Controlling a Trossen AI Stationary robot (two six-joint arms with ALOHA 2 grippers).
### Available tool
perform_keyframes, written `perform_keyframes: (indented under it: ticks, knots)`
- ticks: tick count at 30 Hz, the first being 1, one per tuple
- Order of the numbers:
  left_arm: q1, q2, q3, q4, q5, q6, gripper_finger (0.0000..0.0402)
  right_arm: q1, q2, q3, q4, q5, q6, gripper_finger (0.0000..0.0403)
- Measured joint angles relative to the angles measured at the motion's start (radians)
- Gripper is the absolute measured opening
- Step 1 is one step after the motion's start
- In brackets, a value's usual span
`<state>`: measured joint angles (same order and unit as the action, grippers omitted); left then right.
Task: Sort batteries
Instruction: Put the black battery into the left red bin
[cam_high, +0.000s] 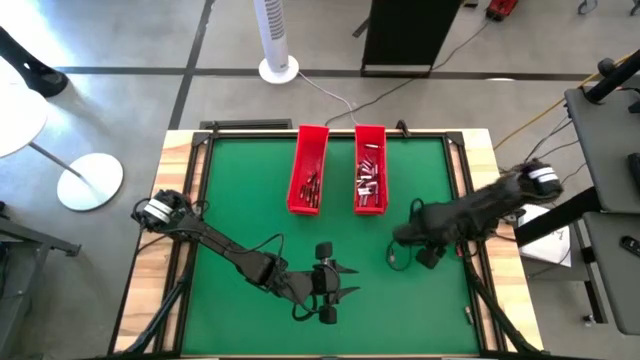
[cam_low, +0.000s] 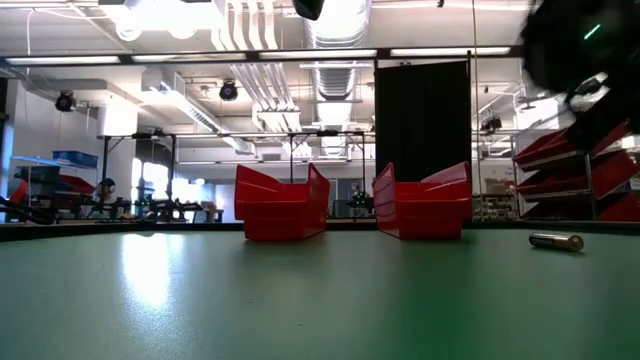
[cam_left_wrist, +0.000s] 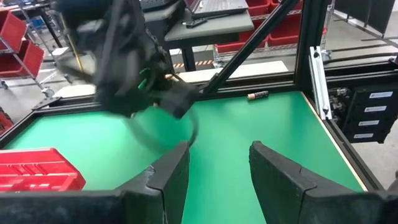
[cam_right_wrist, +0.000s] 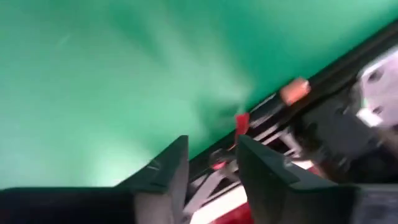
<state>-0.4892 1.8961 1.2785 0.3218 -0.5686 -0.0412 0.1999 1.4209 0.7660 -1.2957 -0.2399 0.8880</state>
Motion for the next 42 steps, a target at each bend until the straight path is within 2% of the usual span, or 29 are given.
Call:
perform_keyframes:
  ticks: [7, 11, 14, 19, 23, 26, 29, 34, 37, 42]
  knots:
    - [0.005, 0.0, 0.0, 0.039, 0.0, 0.006, 0.0149, 0.305, -0.214, 0.001, -0.011, 0.007, 0.418, 0.0065]
    - [0.014, 0.004, 0.0, 0.122, -0.017, 0.011, 0.0149, 0.436, -0.279, 0.001, -0.008, 0.091, 0.673, 0.0033]
    - [0.045, 0.041, 0.003, 0.246, -0.05, -0.022, 0.0149, 0.541, -0.29, 0.006, -0.007, 0.158, 0.797, 0.0014]
    - [0.131, 0.161, 0.041, 0.277, 0.07, -0.132, 0.0149, 0.719, -0.276, 0.064, -0.008, 0.245, 0.95, 0.0013]
    - [0.171, 0.292, 0.219, 0.219, 0.166, -0.18, 0.0149, 0.838, -0.273, 0.119, -0.023, 0.366, 1.039, 0.0012]
    - [0.171, 0.389, 0.401, 0.079, 0.187, -0.157, 0.0149, 0.878, -0.272, 0.121, -0.065, 0.371, 1.087, 0.0013]
    - [0.169, 0.458, 0.592, -0.128, 0.19, -0.137, 0.0149, 0.889, -0.271, 0.074, -0.068, 0.342, 1.11, 0.0013]
    - [0.165, 0.539, 0.841, -0.364, 0.183, -0.111, 0.0149, 0.827, -0.248, -0.015, -0.064, 0.307, 1.1, 0.0013]
    - [0.157, 0.569, 0.918, -0.401, 0.175, -0.075, 0.0149, 0.786, -0.215, -0.034, -0.06, 0.296, 1.109, 0.0013]
    - [0.148, 0.563, 0.928, -0.404, 0.175, -0.026, 0.0149, 0.75, -0.111, -0.032, -0.084, 0.344, 1.227, 0.0013]
